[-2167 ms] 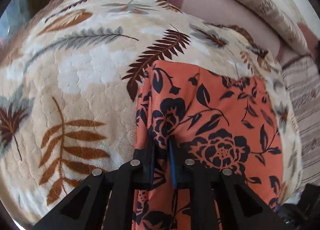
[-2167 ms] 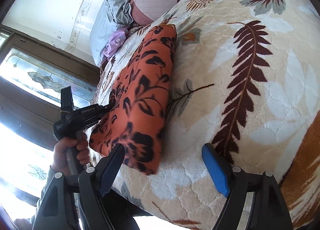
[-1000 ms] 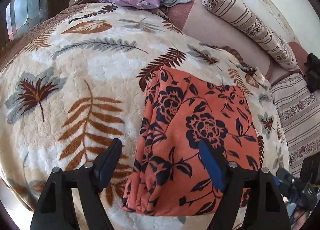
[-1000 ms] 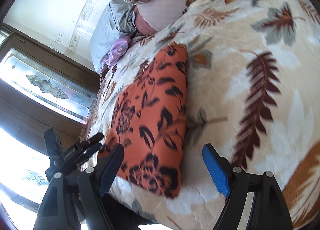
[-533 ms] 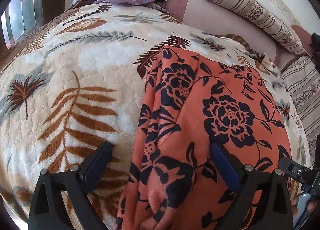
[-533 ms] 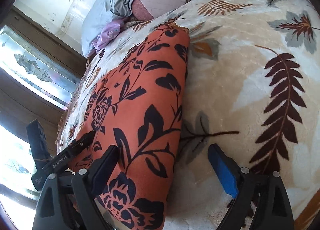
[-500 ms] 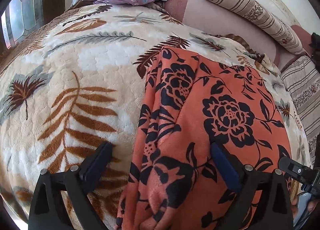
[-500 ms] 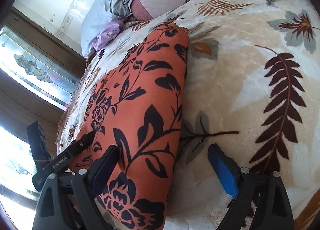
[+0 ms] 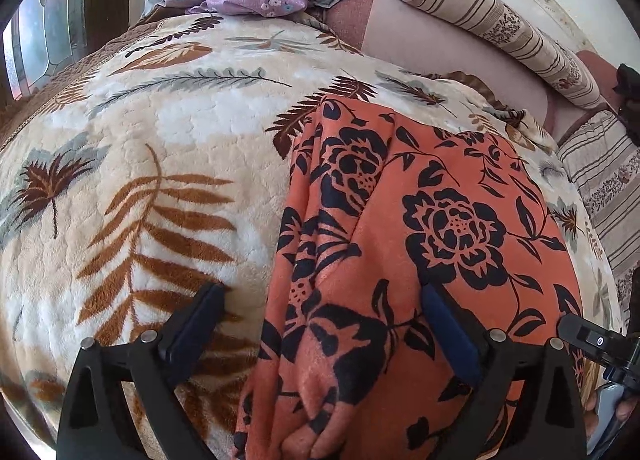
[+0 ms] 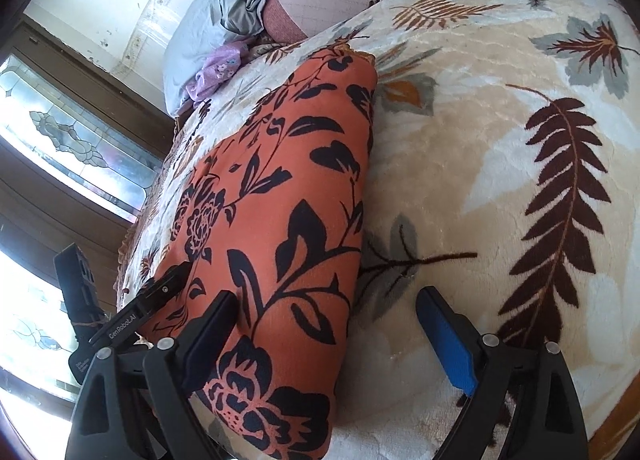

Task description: Fold small clothes

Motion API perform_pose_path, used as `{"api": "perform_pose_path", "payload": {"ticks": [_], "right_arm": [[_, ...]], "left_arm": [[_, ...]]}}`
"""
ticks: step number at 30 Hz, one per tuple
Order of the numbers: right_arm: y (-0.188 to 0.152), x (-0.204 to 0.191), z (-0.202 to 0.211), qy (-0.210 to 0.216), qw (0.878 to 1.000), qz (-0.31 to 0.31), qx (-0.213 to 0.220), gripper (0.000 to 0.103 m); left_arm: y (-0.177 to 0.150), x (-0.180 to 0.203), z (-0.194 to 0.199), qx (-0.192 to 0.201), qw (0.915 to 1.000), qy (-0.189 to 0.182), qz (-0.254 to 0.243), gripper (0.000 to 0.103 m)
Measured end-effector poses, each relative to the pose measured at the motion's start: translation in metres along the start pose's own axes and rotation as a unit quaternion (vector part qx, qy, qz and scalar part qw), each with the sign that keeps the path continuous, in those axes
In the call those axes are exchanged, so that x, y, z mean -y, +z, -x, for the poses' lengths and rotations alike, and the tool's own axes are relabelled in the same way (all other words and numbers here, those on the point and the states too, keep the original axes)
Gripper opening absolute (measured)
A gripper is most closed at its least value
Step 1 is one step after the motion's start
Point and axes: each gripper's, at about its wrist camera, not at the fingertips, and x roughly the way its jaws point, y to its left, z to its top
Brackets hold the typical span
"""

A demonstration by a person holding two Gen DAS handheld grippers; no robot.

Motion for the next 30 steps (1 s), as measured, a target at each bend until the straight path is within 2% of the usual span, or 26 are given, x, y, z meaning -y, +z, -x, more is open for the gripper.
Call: {"api": "perform_pose_path", "payload": {"ticks": [9,17,20,23,26,28,30], "right_arm": [[0.004,0.003,-0.001,0.005,1.000,-0.014,-0.008,0.093],[0.000,0.004,0.001,0.012,1.000,-0.001,-0.005,0.093],[0.008,0.007,0.005,0.017,0.999,-0.034,-0.017,0.092],[0.022,0.015,0.017,0.062,0.994,-0.092,-0.001,0.093],[0.032,0.013,0.021,0.049,0.996,-0.076,0.011,0.093],[0.032,0.015,0.011,0.045,0.996,-0.075,-0.005,0.093],[0.027,0.014,-0.006,0.046,0.996,-0.065,-0.040,0.092]], "left_arm": [[-0.001,0.000,0.002,0.001,1.0000,-0.001,-0.001,0.100],[-0.001,0.000,0.001,0.001,1.0000,0.000,-0.002,0.101],[0.000,0.000,0.001,0.000,1.0000,0.001,-0.001,0.101],[0.001,0.000,0.002,-0.001,1.0000,0.001,0.001,0.101],[0.001,0.001,0.000,0.000,1.0000,0.003,0.000,0.101],[0.002,0.001,-0.001,0.001,1.0000,0.003,0.001,0.102],[0.002,0.001,-0.001,0.001,1.0000,0.004,0.000,0.102]]}}
